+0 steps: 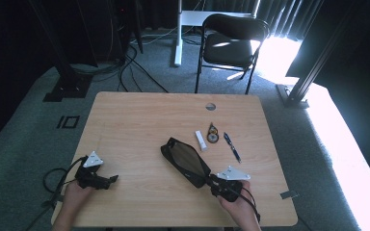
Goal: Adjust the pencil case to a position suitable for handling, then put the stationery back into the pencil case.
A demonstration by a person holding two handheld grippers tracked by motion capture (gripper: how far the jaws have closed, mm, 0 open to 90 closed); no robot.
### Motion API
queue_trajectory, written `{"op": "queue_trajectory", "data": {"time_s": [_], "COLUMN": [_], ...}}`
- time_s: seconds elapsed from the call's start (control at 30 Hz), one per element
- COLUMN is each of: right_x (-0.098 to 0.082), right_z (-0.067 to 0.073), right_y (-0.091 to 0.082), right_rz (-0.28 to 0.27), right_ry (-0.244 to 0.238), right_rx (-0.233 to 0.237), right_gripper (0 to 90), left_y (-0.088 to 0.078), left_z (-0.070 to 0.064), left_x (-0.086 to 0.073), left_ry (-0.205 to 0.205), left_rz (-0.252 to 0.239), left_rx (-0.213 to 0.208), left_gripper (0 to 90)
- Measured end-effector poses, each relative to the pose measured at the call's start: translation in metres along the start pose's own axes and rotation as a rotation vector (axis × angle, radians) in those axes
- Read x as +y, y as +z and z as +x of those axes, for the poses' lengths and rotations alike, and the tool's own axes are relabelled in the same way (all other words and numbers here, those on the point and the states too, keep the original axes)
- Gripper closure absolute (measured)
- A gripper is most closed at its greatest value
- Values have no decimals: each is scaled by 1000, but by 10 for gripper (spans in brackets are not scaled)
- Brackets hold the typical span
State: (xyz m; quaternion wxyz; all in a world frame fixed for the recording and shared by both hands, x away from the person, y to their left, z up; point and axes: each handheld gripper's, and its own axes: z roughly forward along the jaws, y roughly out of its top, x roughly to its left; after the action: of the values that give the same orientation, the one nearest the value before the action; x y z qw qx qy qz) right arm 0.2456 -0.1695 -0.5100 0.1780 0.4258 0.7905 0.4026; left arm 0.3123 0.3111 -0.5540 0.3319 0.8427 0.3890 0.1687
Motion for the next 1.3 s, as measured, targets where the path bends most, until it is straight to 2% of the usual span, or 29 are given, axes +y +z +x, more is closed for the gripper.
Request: {"op": "queue_trajectory", "data": {"time_s": [0.1, 0.37, 0.57, 0.7, 0.97, 1.07, 1.3], "right_x": [-4, -8, -1, 11, 33, 38, 48], "right_z": [1, 3, 5, 3, -10, -18, -42], "right_y": [-3, -9, -15, -20, -23, -20, -1], "right_rz": [-7, -7, -34, -68, -126, -127, -102], "right_ry": [17, 17, 36, 39, 37, 43, 43], "right_rx": [-1, -9, 39, 47, 7, 5, -47], "right_gripper": [727, 723, 610, 580, 563, 539, 509], "left_y": [0, 0, 0, 0, 0, 0, 0], "left_z": [0, 0, 0, 0, 0, 0, 0], "left_x": [0, 0, 0, 0, 0, 0, 0], "left_ry": [0, 0, 0, 0, 0, 0, 0], "left_rz": [0, -1, 0, -1, -1, -1, 0], "left_rx": [-1, -1, -1, -1, -1, -1, -1], "left_gripper": [16, 16, 16, 16, 16, 16, 16]}}
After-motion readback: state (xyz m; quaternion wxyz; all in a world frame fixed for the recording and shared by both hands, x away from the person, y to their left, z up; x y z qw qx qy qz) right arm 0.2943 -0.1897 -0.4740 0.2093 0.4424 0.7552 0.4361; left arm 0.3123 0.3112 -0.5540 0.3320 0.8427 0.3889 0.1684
